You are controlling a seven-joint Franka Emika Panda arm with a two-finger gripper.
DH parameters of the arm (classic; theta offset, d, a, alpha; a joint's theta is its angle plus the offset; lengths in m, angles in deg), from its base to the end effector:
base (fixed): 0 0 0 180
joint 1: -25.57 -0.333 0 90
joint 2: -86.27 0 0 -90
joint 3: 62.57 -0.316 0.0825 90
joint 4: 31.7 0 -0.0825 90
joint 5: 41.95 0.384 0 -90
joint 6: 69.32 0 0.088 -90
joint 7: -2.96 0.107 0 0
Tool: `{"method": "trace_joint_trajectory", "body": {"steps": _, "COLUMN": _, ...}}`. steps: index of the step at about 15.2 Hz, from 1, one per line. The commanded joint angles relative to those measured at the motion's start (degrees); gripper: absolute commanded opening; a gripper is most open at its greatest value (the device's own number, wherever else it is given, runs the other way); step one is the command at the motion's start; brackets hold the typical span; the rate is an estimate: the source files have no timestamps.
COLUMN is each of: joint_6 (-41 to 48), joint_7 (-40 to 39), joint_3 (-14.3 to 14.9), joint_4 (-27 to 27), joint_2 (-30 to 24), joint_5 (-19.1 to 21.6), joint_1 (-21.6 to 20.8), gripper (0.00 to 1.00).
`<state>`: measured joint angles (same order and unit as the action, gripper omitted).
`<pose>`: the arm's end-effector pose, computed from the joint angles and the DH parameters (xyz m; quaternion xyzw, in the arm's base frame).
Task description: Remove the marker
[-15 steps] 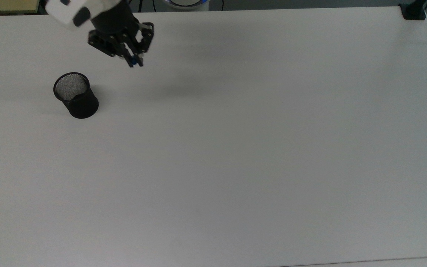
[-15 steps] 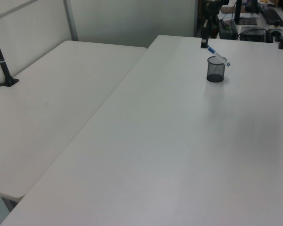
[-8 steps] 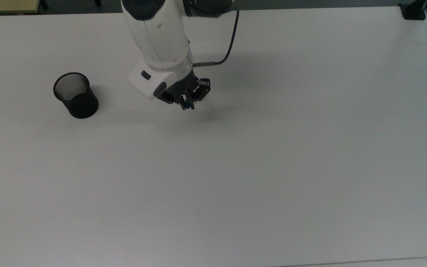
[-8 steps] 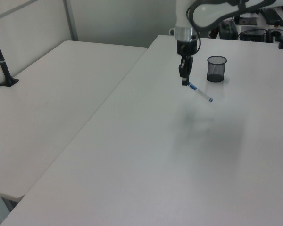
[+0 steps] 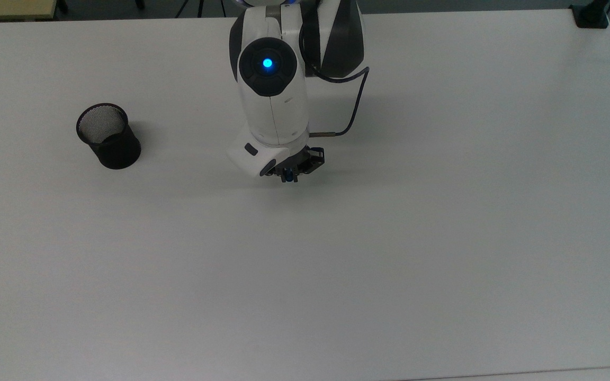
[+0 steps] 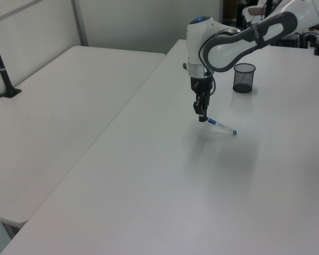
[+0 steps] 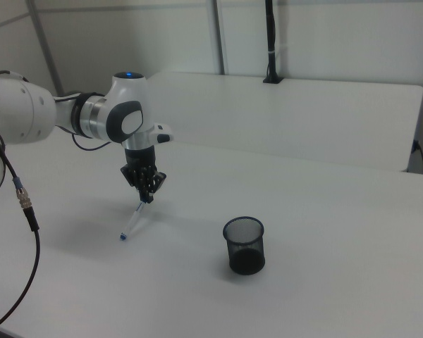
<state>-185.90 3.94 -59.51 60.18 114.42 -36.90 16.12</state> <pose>0.6718 0.0847 0.3403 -0.9988 -0.0291 0.0312 0.0242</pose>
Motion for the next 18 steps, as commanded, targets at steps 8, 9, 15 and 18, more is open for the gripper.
{"method": "trace_joint_trajectory", "body": {"steps": 8, "joint_6": 3.5, "joint_7": 10.9, "joint_3": 0.5, "joint_4": 0.7, "joint_2": -9.0, "joint_5": -3.4, "joint_1": 0.0, "gripper": 1.00}}
{"method": "trace_joint_trajectory", "body": {"steps": 9, "joint_6": 5.2, "joint_7": 11.0, "joint_3": 0.5, "joint_4": 0.2, "joint_2": -11.1, "joint_5": -3.6, "joint_1": 0.3, "gripper": 1.00}}
{"method": "trace_joint_trajectory", "body": {"steps": 15, "joint_6": 20.1, "joint_7": 11.3, "joint_3": 1.5, "joint_4": 0.3, "joint_2": -25.5, "joint_5": -3.7, "joint_1": 4.3, "gripper": 1.00}}
{"method": "trace_joint_trajectory", "body": {"steps": 18, "joint_6": 24.7, "joint_7": 10.8, "joint_3": 4.0, "joint_4": 0.6, "joint_2": -29.9, "joint_5": -3.5, "joint_1": 4.6, "gripper": 1.00}}
